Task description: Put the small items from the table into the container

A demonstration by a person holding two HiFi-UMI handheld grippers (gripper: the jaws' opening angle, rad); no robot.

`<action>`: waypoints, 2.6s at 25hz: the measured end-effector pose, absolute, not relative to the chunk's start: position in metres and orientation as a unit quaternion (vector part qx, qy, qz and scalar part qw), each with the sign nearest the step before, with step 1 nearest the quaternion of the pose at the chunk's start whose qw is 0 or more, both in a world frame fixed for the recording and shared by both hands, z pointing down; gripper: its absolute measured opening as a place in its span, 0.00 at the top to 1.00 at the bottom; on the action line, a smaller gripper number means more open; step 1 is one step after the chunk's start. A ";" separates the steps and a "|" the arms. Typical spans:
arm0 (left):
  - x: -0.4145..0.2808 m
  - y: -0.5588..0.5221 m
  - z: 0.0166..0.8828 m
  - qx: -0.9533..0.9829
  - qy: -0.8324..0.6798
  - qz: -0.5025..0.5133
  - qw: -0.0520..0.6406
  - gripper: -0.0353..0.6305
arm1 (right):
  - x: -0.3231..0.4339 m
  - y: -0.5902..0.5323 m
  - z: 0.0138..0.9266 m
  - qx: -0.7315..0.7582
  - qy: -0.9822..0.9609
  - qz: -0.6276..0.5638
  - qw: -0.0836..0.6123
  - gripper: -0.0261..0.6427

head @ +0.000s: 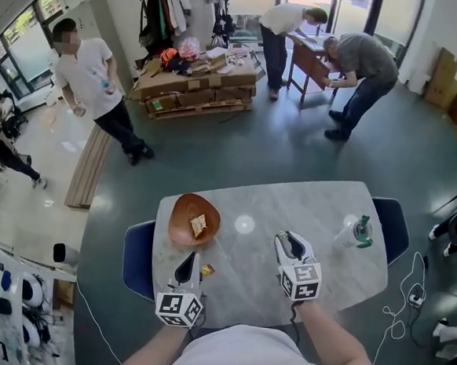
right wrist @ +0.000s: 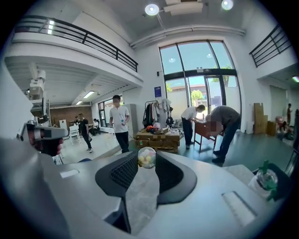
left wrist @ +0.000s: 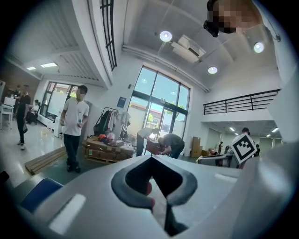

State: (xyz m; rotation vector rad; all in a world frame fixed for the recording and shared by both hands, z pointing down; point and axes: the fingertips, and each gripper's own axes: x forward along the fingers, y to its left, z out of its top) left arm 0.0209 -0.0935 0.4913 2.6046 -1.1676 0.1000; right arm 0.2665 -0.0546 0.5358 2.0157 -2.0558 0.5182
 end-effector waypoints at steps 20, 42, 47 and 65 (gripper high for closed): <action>0.034 -0.096 0.455 0.923 -0.368 0.006 0.110 0.94 | 0.256 -0.006 0.477 0.716 -0.679 0.147 0.066 0.75; -0.150 -0.115 0.475 0.838 -0.529 0.007 0.131 0.94 | 0.099 -0.102 0.485 0.585 -0.789 0.164 0.090 0.75; -0.202 -0.113 0.497 0.808 -0.568 0.016 0.156 0.94 | 0.063 -0.129 0.529 0.560 -0.798 0.182 0.130 0.75; -0.303 -0.090 0.583 0.728 -0.634 0.087 0.247 0.94 | 0.032 -0.220 0.766 0.530 -0.734 0.303 0.297 0.74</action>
